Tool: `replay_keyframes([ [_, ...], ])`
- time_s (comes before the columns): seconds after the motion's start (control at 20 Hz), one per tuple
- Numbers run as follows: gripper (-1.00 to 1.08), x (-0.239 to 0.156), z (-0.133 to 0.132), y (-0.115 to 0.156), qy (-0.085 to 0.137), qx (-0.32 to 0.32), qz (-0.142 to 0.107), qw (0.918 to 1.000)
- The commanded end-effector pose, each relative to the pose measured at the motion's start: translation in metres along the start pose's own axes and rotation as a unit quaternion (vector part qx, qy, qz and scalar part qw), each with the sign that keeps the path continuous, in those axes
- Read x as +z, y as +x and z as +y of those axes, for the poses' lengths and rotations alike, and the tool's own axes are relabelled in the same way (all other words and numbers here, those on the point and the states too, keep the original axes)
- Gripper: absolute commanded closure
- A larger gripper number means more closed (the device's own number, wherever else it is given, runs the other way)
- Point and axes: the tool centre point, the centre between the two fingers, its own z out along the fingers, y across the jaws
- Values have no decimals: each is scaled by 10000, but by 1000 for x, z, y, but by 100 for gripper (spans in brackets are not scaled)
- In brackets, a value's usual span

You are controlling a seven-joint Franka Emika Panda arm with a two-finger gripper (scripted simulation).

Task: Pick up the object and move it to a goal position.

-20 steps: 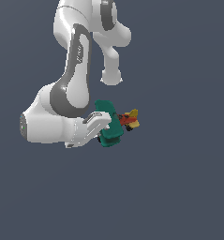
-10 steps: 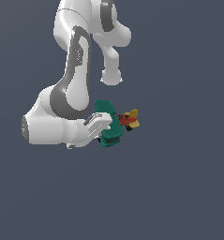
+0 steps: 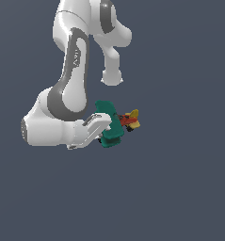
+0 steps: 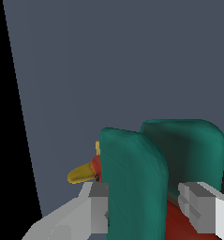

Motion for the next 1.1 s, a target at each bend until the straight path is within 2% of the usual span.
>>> replay_keyframes([
  [0.0,-20,3,-1,0,82,-2,-10,10000],
  [0.6,-20,5,1,0,159,-42,-16,9999],
  [1.05,-20,7,-1,1,319,-62,-29,9995],
])
